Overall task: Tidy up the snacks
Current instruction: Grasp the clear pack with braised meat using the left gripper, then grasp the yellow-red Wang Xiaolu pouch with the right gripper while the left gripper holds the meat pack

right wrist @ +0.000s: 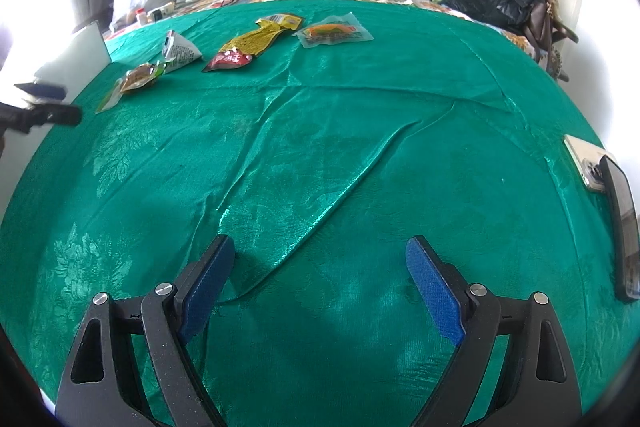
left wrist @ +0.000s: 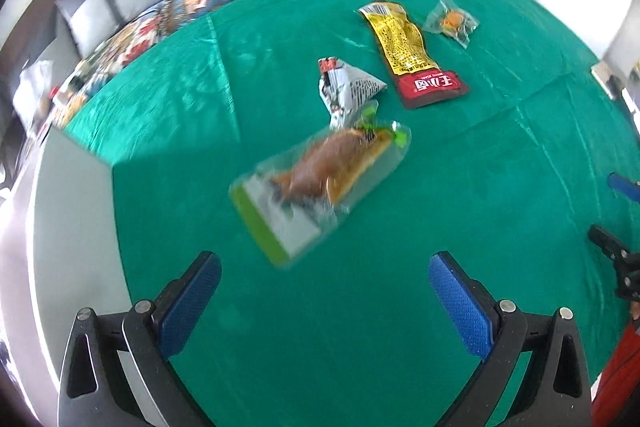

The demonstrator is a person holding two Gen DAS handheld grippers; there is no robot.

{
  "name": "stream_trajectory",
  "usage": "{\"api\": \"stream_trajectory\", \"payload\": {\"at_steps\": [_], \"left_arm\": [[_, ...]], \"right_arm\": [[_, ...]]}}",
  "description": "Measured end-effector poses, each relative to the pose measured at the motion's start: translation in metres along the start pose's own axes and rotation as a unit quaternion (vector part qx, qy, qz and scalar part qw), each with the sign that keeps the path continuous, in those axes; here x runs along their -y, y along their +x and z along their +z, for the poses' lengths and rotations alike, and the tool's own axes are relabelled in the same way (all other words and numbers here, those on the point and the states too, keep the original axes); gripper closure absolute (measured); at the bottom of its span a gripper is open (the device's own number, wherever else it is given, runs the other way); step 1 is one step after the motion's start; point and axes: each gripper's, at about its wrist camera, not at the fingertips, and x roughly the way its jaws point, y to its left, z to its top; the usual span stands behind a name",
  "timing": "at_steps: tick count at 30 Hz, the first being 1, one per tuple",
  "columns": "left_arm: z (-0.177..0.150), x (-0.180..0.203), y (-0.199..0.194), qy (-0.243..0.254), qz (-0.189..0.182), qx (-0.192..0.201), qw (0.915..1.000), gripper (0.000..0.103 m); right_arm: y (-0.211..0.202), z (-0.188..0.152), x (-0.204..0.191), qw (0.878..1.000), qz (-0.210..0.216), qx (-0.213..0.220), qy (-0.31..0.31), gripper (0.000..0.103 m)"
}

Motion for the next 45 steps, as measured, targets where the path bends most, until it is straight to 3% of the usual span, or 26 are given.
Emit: {"api": "stream_trajectory", "payload": {"at_steps": [3,6,11,16,18,19,20,23,26,30,32,36,40,45], "left_arm": [[0.026,-0.006,0.019,-0.003,0.006,-0.011,0.9999,0.001],[0.047,-0.015,0.034,-0.037,0.004,-0.003,0.9993,0.001],[0.059,-0.021,0.059,-0.091,-0.036,-0.006,0.9952,0.001],[0.051,-0.006,0.058,-0.056,-0.057,-0.005,0.9968,0.002],[0.047,0.000,0.053,-0.042,-0.045,0.001,0.9981,0.018],[0.047,0.000,0.051,-0.043,-0.050,0.005,0.9978,0.038],[0.046,-0.001,0.047,-0.051,-0.047,0.005,0.9976,0.047],[0.035,-0.004,0.041,-0.096,-0.066,-0.002,0.9932,0.052],[0.004,0.000,0.029,-0.136,-0.070,0.000,0.9883,0.052],[-0.057,0.005,0.003,-0.217,-0.107,0.000,0.9704,0.051],[-0.087,0.011,-0.009,-0.235,-0.110,0.006,0.9657,0.051],[-0.128,0.021,-0.025,-0.258,-0.062,0.039,0.9634,0.045],[-0.140,0.015,-0.022,-0.277,-0.022,0.069,0.9582,0.019],[-0.135,0.019,-0.010,-0.224,0.054,0.075,0.9702,0.012]], "right_arm": [[0.001,0.000,-0.001,1.000,0.002,-0.002,-0.002,0.010],[0.000,0.000,-0.002,1.000,0.003,-0.002,-0.003,0.010],[0.000,0.000,-0.002,1.000,0.003,-0.002,-0.002,0.010],[0.001,0.000,-0.003,1.000,0.004,-0.002,-0.003,0.010],[0.001,0.000,-0.003,1.000,0.004,-0.002,-0.003,0.010],[0.001,0.000,-0.003,1.000,0.004,-0.002,-0.002,0.010],[0.001,0.000,-0.003,1.000,0.004,-0.002,-0.002,0.010],[0.000,0.000,-0.003,1.000,0.004,-0.002,-0.003,0.010],[0.000,0.000,-0.003,1.000,0.004,-0.002,-0.003,0.010],[0.000,0.000,-0.003,1.000,0.004,-0.002,-0.003,0.010],[0.000,0.000,-0.002,1.000,0.004,-0.002,-0.003,0.010],[0.000,0.000,-0.002,1.000,0.004,-0.002,-0.003,0.010],[-0.002,-0.001,-0.003,1.000,0.002,-0.001,-0.001,0.010],[-0.003,-0.001,-0.003,1.000,0.002,-0.002,0.000,0.010]]}}
